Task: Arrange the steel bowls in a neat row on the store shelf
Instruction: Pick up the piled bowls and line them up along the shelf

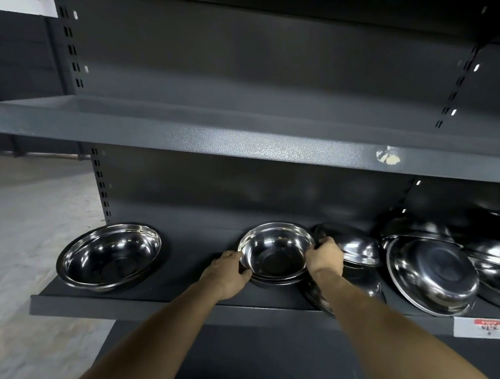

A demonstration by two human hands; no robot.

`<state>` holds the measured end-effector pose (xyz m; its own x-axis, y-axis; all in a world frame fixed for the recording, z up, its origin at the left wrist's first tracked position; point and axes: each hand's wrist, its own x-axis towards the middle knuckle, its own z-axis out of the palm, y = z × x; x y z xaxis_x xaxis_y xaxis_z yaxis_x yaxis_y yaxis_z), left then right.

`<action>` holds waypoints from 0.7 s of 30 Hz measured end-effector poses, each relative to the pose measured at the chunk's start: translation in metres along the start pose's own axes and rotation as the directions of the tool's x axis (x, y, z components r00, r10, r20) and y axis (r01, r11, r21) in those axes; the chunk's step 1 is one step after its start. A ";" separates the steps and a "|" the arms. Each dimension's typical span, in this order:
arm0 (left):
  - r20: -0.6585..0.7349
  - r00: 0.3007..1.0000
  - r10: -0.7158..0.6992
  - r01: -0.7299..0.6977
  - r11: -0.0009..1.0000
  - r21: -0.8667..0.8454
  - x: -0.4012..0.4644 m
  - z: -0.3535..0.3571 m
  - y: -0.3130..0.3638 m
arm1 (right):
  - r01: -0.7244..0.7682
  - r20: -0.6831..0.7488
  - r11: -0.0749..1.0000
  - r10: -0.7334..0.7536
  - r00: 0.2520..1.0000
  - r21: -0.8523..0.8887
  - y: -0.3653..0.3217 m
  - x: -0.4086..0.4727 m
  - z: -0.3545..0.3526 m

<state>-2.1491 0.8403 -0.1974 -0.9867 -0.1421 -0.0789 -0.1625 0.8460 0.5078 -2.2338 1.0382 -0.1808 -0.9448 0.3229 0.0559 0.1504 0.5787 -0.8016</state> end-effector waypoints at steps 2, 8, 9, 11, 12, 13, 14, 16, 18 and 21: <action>0.000 1.000 -0.005 0.005 1.000 0.007 0.000 -0.001 -0.001 | -0.002 0.006 1.000 0.002 1.000 -0.004 0.001 -0.001 0.001; -0.005 1.000 -0.022 0.022 1.000 0.002 -0.001 -0.005 -0.007 | 0.019 0.025 0.999 -0.018 1.000 -0.038 0.003 0.000 0.000; -0.009 1.000 -0.023 0.023 1.000 0.002 -0.001 -0.006 -0.008 | 0.022 0.025 0.999 -0.021 0.999 -0.037 0.003 0.000 0.000; -0.013 1.000 -0.021 0.021 1.000 -0.002 -0.002 -0.008 -0.009 | 0.030 0.028 0.999 -0.029 0.999 -0.033 0.003 -0.001 0.000; -0.013 1.000 -0.018 0.018 1.000 -0.005 -0.002 -0.008 -0.010 | 0.038 0.031 0.999 -0.037 0.999 -0.033 0.002 -0.001 0.000; -0.011 1.000 -0.015 0.015 1.000 -0.007 -0.002 -0.008 -0.010 | 0.047 0.035 0.998 -0.046 0.998 -0.037 0.002 -0.002 0.000; -0.008 1.000 -0.012 0.012 1.000 -0.008 -0.003 -0.007 -0.010 | 0.056 0.038 0.997 -0.055 0.998 -0.044 0.002 -0.003 0.000; -0.004 1.000 -0.007 0.006 1.000 -0.007 -0.004 -0.006 -0.010 | 0.067 0.038 0.996 -0.065 0.997 -0.055 0.002 -0.004 -0.001; -0.008 1.000 -0.004 0.004 1.000 -0.008 -0.005 -0.006 -0.010 | 0.063 0.041 0.997 -0.061 0.997 -0.053 0.002 -0.005 -0.001; -0.008 1.000 -0.010 0.009 1.000 -0.016 -0.005 -0.005 -0.011 | 0.062 0.054 0.996 -0.059 0.997 -0.068 0.002 -0.007 -0.001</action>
<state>-2.1423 0.8298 -0.1985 -0.9850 -0.1541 -0.0772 -0.1716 0.8364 0.5206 -2.2269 1.0380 -0.1821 -0.9664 0.2473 0.0703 0.1108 0.6471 -0.7543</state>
